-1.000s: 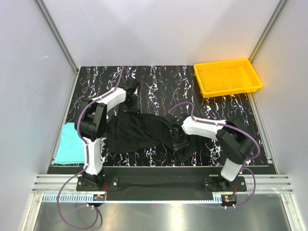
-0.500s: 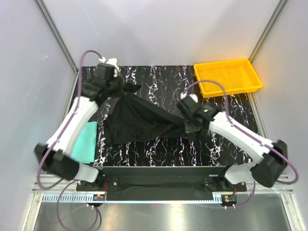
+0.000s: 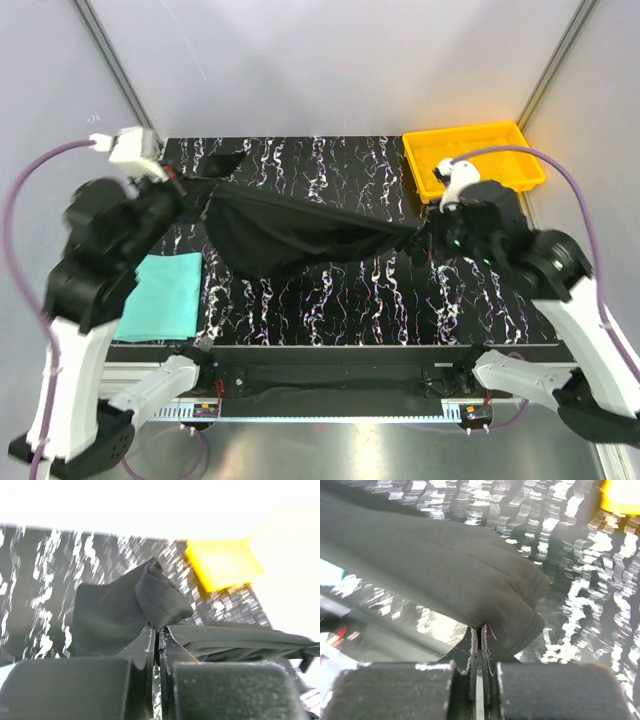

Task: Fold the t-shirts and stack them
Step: Flatten the tshirt out

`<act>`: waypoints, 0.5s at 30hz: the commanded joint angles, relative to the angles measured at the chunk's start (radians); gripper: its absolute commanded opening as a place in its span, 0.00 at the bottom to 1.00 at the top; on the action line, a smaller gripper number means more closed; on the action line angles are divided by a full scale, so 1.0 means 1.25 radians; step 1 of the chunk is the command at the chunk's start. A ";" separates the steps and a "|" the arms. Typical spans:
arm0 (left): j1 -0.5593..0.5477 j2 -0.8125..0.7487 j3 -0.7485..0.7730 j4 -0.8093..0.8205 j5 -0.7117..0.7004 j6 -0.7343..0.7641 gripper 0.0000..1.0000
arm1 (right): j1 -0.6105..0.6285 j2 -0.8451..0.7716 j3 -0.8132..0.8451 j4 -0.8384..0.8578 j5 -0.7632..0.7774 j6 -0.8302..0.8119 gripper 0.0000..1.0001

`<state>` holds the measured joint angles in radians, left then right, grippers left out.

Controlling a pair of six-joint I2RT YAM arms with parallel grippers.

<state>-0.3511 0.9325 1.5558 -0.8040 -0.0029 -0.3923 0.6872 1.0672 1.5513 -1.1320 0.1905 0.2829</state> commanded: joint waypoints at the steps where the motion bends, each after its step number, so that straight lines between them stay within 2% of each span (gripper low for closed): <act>1: 0.008 -0.072 0.066 0.037 -0.020 0.021 0.00 | -0.006 -0.067 -0.022 -0.059 -0.130 -0.067 0.00; 3: 0.008 -0.081 0.078 0.041 -0.011 0.007 0.00 | -0.006 -0.083 -0.066 -0.052 -0.188 -0.051 0.00; 7: 0.008 -0.054 0.111 0.048 -0.003 0.014 0.00 | -0.006 -0.104 -0.122 -0.039 -0.171 -0.010 0.00; 10: 0.008 0.015 0.100 0.060 -0.003 0.032 0.00 | -0.007 -0.087 -0.152 -0.039 -0.061 0.048 0.00; 12: 0.010 0.108 0.111 0.049 -0.003 0.037 0.00 | -0.006 -0.042 -0.172 -0.028 -0.004 0.079 0.00; 15: 0.017 0.207 0.143 0.050 -0.015 0.028 0.00 | -0.043 0.050 -0.181 0.004 -0.031 0.077 0.00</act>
<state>-0.3523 1.0679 1.6882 -0.8131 0.0666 -0.3874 0.6762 1.0328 1.3472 -1.0805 0.0532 0.3553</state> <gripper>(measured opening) 0.024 0.021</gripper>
